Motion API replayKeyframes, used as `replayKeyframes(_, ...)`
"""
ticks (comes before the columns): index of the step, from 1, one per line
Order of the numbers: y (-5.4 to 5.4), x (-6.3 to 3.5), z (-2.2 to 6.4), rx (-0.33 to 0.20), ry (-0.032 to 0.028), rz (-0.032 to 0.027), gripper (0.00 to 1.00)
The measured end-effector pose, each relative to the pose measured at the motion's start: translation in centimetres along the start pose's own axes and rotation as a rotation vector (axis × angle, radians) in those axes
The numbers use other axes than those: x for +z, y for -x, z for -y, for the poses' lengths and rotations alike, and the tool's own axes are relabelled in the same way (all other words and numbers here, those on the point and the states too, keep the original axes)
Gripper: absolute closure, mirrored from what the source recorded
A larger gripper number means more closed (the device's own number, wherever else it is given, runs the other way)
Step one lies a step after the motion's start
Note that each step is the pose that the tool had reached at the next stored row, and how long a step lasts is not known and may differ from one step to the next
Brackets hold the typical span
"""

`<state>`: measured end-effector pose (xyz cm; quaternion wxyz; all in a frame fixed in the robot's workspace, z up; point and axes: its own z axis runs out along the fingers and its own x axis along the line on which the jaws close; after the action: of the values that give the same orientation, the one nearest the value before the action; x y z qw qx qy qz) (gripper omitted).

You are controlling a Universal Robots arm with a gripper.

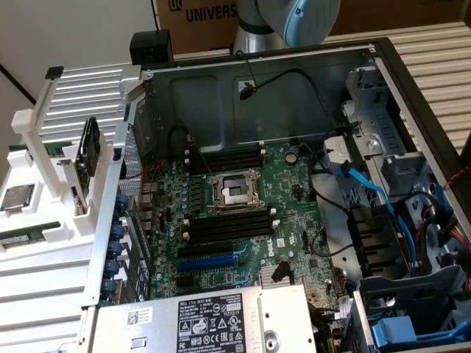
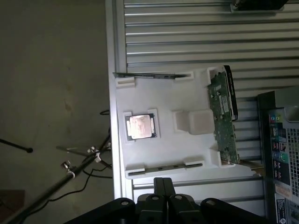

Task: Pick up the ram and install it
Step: 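Reach for the ram, then pick up the ram and move it above insertion slot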

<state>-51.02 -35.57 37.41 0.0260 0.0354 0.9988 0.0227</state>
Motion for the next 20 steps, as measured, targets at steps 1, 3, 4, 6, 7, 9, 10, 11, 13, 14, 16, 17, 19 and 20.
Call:
replayKeyframes(1, 0.0, 0.0, 0.0, 0.0, 0.0, 0.0, 0.9)
replayKeyframes(3, 0.0, 0.0, 0.0, 0.0, 0.0, 0.0, 0.9)
replayKeyframes(4, 0.0, 0.0, 0.0, 0.0, 0.0, 0.0, 0.9)
replayKeyframes(6, 0.0, 0.0, 0.0, 0.0, 0.0, 0.0, 0.9)
replayKeyframes(7, 0.0, 0.0, 0.0, 0.0, 0.0, 0.0, 0.9)
replayKeyframes(9, 0.0, 0.0, 0.0, 0.0, 0.0, 0.0, 0.9)
replayKeyframes(10, 0.0, 0.0, 0.0, 0.0, 0.0, 0.0, 0.9)
replayKeyframes(11, 0.0, 0.0, 0.0, 0.0, 0.0, 0.0, 0.9)
replayKeyframes(13, 0.0, 0.0, 0.0, 0.0, 0.0, 0.0, 0.9)
replayKeyframes(14, -0.02, 0.0, -0.01, -0.005, 0.0001, -0.0003, 0.9)
replayKeyframes(16, -0.02, 0.01, -0.01, -0.078, 0.0026, -0.0035, 0.9)
replayKeyframes(17, -0.02, 0.0, -0.01, -0.096, 0.0035, -0.0044, 0.9)
replayKeyframes(19, -0.02, 0.0, -0.01, -0.204, 0.0089, -0.0095, 0.9)
replayKeyframes(20, -0.02, 0.0, -0.01, -0.24, 0.0108, -0.0111, 0.9)
